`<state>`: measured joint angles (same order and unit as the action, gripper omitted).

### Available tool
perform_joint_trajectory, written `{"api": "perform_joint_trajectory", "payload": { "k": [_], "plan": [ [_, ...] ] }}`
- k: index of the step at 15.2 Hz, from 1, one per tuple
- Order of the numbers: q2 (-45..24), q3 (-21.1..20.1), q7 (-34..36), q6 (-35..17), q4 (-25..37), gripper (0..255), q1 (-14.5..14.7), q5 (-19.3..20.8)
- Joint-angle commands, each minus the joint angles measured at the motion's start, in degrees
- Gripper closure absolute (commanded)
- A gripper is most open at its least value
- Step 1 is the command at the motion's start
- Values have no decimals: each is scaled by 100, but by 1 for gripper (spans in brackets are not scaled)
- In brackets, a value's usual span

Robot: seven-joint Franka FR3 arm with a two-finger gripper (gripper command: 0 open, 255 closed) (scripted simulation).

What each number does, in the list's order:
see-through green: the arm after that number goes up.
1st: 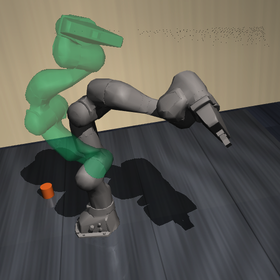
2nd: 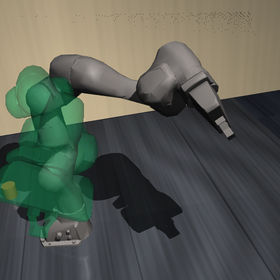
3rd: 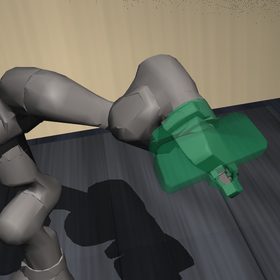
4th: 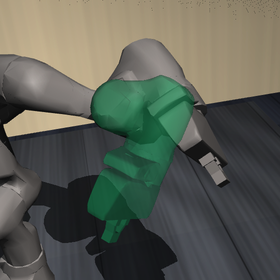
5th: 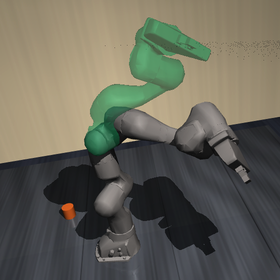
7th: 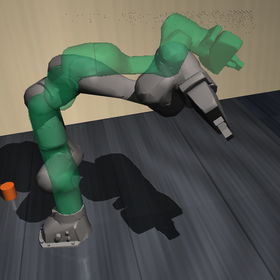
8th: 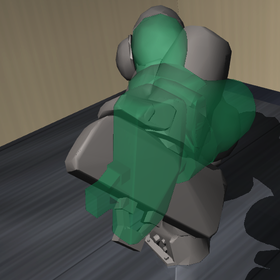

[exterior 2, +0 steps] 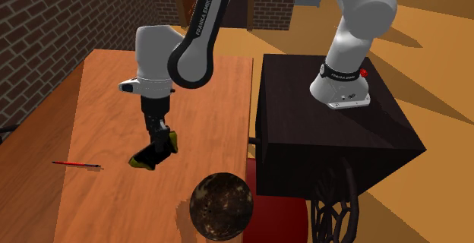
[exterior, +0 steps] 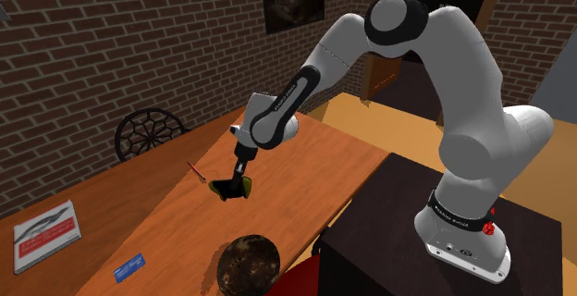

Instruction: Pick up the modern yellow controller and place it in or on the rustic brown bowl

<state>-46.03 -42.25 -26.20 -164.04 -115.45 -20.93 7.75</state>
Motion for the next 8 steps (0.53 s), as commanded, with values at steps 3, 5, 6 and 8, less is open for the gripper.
{"api": "perform_joint_trajectory", "payload": {
  "k": [3, 5, 6, 8],
  "plan": [
    [243, -185, 27, 165, -90, 255, -158, -81],
    [366, -235, 115, 54, -282, 255, -139, -110],
    [454, -256, 202, -80, -459, 255, -92, -128],
    [625, -292, 382, -342, -791, 255, 24, -167]
  ]
}}
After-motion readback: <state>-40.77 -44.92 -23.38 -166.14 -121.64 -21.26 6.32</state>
